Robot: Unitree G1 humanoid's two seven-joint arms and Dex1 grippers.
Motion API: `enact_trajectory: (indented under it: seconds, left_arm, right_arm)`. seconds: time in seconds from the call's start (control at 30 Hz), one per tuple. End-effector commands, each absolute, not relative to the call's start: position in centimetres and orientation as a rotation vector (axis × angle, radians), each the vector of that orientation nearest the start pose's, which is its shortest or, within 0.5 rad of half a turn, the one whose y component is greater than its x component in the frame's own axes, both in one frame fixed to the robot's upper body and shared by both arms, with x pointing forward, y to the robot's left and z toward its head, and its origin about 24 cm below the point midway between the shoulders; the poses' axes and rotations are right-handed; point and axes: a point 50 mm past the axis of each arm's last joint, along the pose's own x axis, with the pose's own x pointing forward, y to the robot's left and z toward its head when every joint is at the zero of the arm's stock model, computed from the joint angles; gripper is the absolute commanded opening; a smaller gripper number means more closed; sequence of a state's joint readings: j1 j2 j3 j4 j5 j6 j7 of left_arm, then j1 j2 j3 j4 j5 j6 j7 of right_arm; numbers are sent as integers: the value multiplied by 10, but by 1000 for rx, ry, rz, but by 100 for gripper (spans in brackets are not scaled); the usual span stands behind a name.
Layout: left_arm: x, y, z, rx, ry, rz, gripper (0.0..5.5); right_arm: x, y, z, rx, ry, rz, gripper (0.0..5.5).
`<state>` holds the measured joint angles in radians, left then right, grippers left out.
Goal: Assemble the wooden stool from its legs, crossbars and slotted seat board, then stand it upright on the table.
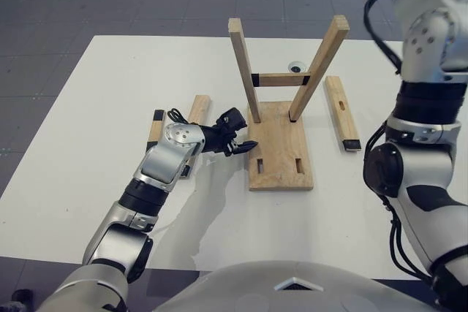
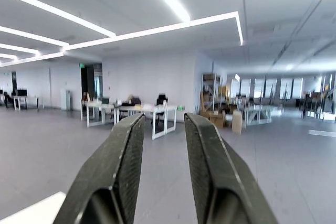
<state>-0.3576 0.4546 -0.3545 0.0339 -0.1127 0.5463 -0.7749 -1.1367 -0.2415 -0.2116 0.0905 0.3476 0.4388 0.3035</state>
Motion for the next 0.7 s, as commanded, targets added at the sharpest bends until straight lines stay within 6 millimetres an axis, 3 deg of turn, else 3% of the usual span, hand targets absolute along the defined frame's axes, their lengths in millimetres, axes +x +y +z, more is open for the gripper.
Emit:
enact_trajectory:
  seconds: [0.03,0.13,0.2,0.27,0.3,0.33,0.4,0.5,0.57,0.7]
  left_arm:
    - [273,134,41,354,575,-970,318]
    - [272,134,41,352,579,-968,318]
    - [271,135,41,344,585,-961,318]
    - [270,134,40,336,590,-961,318]
    - [269,135,39,336,593,-960,318]
    - [267,135,37,337,597,-961,318]
    - [263,133,34,328,606,-962,318]
    - [263,131,34,327,603,-962,318]
    - [265,131,35,331,599,-960,318]
    - [270,131,40,328,537,-933,318]
  right_arm:
    - [334,-131,357,54,-635,486,136]
    - [349,-129,316,9,-440,476,136]
    - [367,-127,225,2,-90,500,136]
    - [361,-135,129,-25,235,480,136]
    - [354,-138,105,-32,319,477,136]
    - [350,-139,94,-42,355,488,136]
    - [351,-137,102,-21,329,493,136]
    - [354,-135,146,42,182,500,136]
    - [350,-133,182,84,49,509,136]
    - [324,-143,280,148,-362,501,136]
